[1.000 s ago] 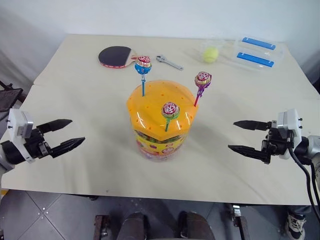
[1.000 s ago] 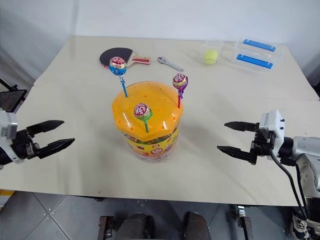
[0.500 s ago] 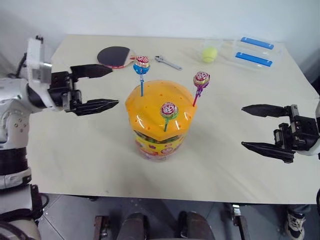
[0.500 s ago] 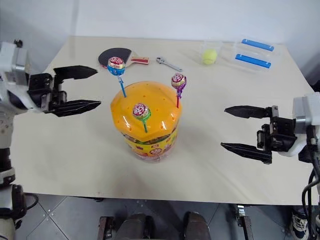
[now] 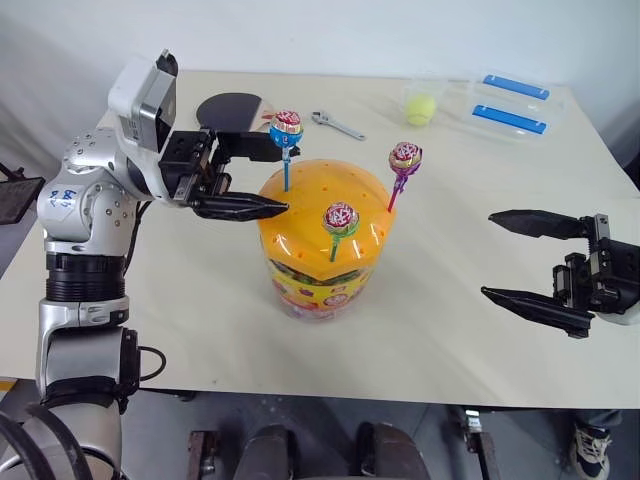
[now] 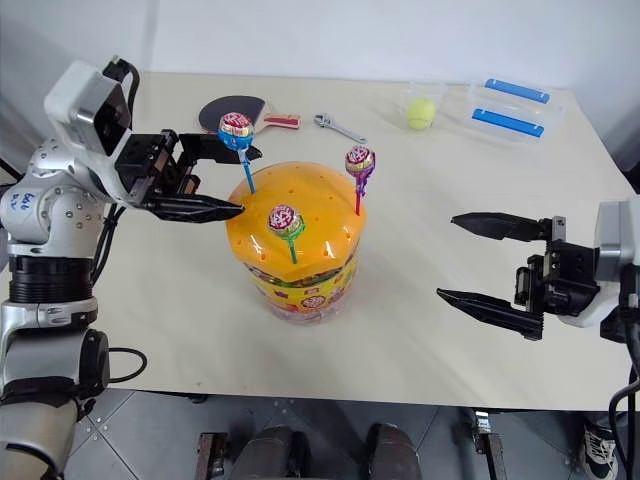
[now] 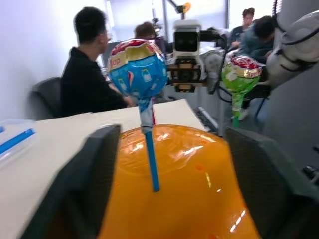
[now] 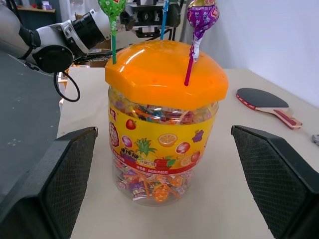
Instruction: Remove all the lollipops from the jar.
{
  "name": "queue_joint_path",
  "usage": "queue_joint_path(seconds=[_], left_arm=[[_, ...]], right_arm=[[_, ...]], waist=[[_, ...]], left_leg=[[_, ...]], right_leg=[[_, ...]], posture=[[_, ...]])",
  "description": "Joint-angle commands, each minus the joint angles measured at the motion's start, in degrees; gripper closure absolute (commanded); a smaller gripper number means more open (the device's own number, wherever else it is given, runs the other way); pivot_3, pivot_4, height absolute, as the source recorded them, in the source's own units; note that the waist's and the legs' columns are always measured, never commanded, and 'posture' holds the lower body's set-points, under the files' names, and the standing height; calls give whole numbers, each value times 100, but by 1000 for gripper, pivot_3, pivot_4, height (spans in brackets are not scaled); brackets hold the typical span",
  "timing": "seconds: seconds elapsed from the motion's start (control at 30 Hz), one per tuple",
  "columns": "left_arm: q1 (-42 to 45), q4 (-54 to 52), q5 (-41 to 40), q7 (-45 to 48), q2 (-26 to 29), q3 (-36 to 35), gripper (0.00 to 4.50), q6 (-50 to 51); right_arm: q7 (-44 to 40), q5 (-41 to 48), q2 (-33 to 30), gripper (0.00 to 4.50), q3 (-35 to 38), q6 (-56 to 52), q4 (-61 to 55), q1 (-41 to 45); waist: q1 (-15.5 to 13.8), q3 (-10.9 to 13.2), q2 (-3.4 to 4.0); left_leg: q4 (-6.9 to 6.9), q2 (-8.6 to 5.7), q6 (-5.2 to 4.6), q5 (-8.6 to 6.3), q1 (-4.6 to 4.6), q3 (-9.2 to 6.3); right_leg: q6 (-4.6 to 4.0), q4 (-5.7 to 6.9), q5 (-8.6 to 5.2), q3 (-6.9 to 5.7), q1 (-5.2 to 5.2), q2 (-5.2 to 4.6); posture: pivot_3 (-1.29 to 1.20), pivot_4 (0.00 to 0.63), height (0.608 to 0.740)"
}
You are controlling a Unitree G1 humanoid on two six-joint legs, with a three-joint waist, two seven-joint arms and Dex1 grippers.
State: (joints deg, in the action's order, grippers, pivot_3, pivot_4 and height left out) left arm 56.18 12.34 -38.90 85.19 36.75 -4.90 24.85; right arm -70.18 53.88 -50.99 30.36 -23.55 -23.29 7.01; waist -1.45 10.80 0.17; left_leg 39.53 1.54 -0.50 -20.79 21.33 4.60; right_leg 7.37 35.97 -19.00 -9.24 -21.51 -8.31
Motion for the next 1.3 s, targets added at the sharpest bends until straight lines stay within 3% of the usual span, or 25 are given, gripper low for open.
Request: queue_joint_path(seconds=[0.03, 0.27, 0.4, 0.63, 0.77, 0.97, 1.13, 1.3], left_arm=[[234, -11, -3, 35, -4, -66, 2354, -63], [474, -14, -115, -114, -177, -176, 4438, -29], [660, -40, -146, -356, -254, -271, 4476, 65], [1380, 151, 121, -1625, -305, -614, 4476, 62], [1585, 361, 846, -2780, 250, -520, 4476, 536], [1413, 476, 1807, -4528, 1348, -256, 4476, 3009], [-20, -256, 2172, -4653, 2660, 436, 4476, 4888], [-879, -182, 2293, -4751, 3111, 694, 4476, 5559]], right_arm=[[48, 12, -29, 0, 298, 139, -134, -39], [39, -63, -2, 0, 291, 249, -77, -94], [-8, -26, 2, 0, 273, 264, -36, -36], [-154, 131, -38, 0, 278, 225, 114, 171], [-125, 33, -49, 0, 163, 221, 172, 233], [-113, -109, -19, 0, -98, 256, 338, 454], [-123, -225, 10, 0, -372, 274, 517, 717], [-145, -265, 43, 0, -586, 257, 625, 942]], waist=[[1, 0, 0], [-15, 1, -1], [-13, 2, -3], [-11, 3, -4], [5, 3, -4], [20, 3, -4], [47, 3, -5], [-43, 21, -37]], left_leg=[[1, 0, -1, -1, 0, 0], [30, 0, -14, -8, 15, -8], [37, 0, -16, -9, 21, -12], [42, 0, -18, -11, 22, -18], [41, 0, -19, -11, 20, -18], [37, 0, -19, -11, 13, -27], [26, -1, -21, -12, 2, -38], [45, 2, -16, -14, 25, -25]], right_leg=[[0, 0, 0, 0, 0, 0], [2, 4, 1, -1, 2, 0], [3, 4, 1, -4, 2, 0], [5, 6, 2, -3, 2, -1], [5, 7, 2, -2, 2, -1], [5, 11, 2, 5, 0, 0], [5, 13, 2, 20, -3, 0], [5, 16, 2, 11, -5, 0]], posture=[[0, 150, 740], [0, 150, 740], [0, 150, 740], [0, 150, 740], [0, 150, 740], [0, 150, 740], [0, 150, 740], [0, 150, 740]])
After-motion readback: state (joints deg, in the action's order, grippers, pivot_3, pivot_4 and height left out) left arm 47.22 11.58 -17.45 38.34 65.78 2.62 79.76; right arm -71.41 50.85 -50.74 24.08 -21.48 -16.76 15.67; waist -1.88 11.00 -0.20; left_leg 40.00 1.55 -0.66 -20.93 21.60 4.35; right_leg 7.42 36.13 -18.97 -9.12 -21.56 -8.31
